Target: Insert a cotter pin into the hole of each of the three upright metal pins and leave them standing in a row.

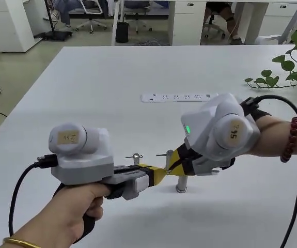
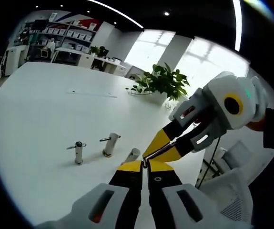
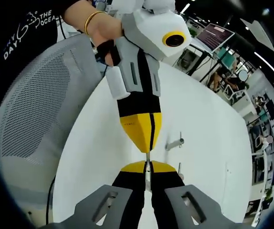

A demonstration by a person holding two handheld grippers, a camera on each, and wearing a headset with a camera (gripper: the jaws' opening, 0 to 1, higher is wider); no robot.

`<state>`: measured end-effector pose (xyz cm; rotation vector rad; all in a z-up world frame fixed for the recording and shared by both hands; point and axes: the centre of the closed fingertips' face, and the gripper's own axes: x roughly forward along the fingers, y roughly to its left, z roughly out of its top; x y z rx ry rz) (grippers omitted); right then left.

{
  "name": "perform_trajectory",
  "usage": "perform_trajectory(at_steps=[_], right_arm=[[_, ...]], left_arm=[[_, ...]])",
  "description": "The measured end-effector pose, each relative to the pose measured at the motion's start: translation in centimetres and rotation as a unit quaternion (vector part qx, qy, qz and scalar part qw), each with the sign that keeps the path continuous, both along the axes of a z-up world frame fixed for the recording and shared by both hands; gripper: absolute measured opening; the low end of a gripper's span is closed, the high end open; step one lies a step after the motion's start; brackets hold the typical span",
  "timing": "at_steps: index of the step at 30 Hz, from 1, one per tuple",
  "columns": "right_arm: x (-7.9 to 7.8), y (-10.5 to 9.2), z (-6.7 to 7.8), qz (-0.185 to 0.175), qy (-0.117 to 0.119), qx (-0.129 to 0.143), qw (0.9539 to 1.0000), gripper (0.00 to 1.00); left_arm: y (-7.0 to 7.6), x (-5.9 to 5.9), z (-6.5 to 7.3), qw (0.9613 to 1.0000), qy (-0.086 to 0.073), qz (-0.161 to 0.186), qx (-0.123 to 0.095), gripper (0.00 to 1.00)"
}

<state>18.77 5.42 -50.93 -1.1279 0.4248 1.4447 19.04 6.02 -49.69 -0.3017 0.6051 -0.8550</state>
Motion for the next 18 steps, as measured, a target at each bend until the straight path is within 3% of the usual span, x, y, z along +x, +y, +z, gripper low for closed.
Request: perform_trajectory(at_steps=[2,9,12,15,18], right_arm=[[0.01,0.04,0.07,0.0,0.001,0.006,1.0,0.0],[0.09,-0.03,-0.19,-0.037,0.043,0.034,0.9978,0.0],[0.2,-0.19,-0.31,-0.059,0.061,0.047,0.9953,0.0],[0.26,-0.49,-0.41,-0.092,0.1,0.069,0.9882,0.01],[0.36,-0.55,-0.35,-0.112,0.125,0.095,0.9812,0.0]], left_arm=[[0.04,0.06,0.09,1.0,-0.003,0.0,-0.001,0.0],[0.16,0.18,-0.02,0.9997,-0.019,-0.007,0.014,0.0],[0.34,0.3,-0.04,0.999,-0.035,-0.014,0.025,0.0],[0.55,0.14,-0.18,0.9986,-0.039,-0.018,0.031,0.0],[0.76,0.09,-0.31,0.9984,-0.04,-0.019,0.034,0.0]])
